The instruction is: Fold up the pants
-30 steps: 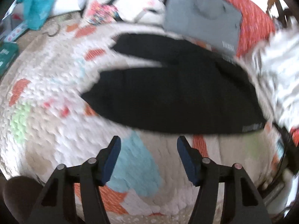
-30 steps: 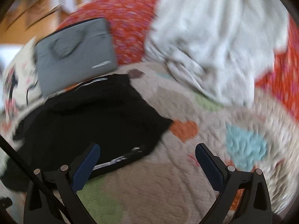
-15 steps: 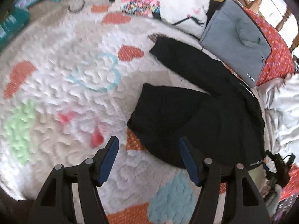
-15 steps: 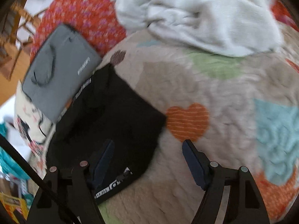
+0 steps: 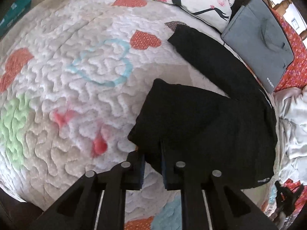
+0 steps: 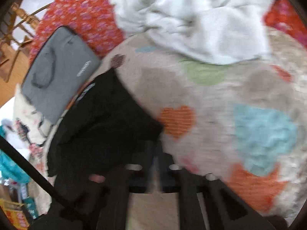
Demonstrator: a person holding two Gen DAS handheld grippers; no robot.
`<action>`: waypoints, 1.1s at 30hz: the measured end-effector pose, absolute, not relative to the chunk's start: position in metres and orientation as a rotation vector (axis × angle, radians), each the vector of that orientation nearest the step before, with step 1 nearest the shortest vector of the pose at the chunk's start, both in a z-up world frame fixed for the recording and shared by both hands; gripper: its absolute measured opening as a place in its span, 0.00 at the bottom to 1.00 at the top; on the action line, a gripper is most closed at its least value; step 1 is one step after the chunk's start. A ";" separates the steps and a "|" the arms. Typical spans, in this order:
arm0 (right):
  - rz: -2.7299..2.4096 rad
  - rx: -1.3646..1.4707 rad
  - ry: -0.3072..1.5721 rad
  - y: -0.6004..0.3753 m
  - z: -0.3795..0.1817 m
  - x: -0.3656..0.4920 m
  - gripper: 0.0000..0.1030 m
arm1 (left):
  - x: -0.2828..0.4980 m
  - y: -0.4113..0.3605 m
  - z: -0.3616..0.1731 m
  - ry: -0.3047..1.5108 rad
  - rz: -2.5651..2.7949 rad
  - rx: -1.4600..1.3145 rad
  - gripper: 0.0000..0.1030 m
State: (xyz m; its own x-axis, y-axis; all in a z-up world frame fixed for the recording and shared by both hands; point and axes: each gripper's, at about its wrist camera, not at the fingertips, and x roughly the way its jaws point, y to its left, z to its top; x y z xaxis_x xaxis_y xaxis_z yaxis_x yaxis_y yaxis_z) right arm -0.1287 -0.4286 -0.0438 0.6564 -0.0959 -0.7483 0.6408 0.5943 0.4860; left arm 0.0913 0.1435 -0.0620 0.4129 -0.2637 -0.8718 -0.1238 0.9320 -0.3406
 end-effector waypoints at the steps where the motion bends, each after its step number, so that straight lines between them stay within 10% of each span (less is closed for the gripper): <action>1: -0.511 0.813 0.746 -0.432 -0.045 -0.137 0.02 | 0.090 0.146 -0.064 1.159 -0.102 -0.394 0.16; 4: -0.505 0.885 0.725 -0.444 -0.047 -0.151 0.05 | 0.084 0.155 -0.060 1.155 -0.131 -0.419 0.18; 16: -0.348 0.470 0.506 -0.367 0.034 -0.110 0.78 | 0.088 0.150 0.023 0.916 -0.076 -0.193 0.47; 33: -0.061 0.239 0.800 -0.332 0.024 0.071 0.78 | 0.221 0.103 0.007 0.985 -0.155 -0.081 0.47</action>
State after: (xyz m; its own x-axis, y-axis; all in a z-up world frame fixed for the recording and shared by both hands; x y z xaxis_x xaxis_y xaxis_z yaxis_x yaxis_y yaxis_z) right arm 0.0712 -0.3322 0.0243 0.6967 0.0363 -0.7164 0.1442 0.9713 0.1894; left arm 0.2215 0.1029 0.0074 0.5433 -0.1672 -0.8227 0.0939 0.9859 -0.1384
